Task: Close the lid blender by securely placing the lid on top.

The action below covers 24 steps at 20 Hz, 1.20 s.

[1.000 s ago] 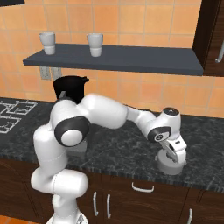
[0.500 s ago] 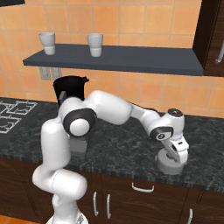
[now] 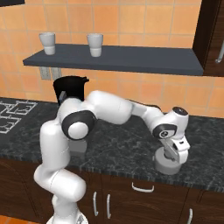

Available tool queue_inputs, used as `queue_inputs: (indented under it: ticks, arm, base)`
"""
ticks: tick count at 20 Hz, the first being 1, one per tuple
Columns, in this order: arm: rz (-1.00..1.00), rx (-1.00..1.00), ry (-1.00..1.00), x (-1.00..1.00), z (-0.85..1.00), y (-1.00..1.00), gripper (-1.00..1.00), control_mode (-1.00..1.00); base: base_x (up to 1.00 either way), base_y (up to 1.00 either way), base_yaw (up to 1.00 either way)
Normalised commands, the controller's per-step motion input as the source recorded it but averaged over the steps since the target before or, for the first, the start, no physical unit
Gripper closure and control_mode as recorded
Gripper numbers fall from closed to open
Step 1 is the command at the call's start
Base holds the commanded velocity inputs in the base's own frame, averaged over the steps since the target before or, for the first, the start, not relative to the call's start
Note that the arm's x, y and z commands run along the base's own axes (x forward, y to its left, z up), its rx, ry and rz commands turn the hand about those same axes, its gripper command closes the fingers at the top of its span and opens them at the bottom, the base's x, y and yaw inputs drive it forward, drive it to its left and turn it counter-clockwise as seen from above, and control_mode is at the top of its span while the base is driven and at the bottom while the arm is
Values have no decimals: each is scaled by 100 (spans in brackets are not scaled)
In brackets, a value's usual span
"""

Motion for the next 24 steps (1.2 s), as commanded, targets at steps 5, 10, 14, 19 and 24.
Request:
queue_inputs:
  ticks: [5,10,14,19,24]
  arm:
    - [-1,5,0,-44,99,66,100,-100]
    - [-5,2,0,-63,100,84,100,-100]
    - [-6,0,0,-48,100,89,100,-100]
    - [-2,0,0,-16,100,90,100,-100]
    - [0,0,0,-1,100,84,100,-100]
  base:
    - [0,0,0]
    - [0,0,0]
    - [0,0,0]
    - [0,0,0]
    - [0,0,0]
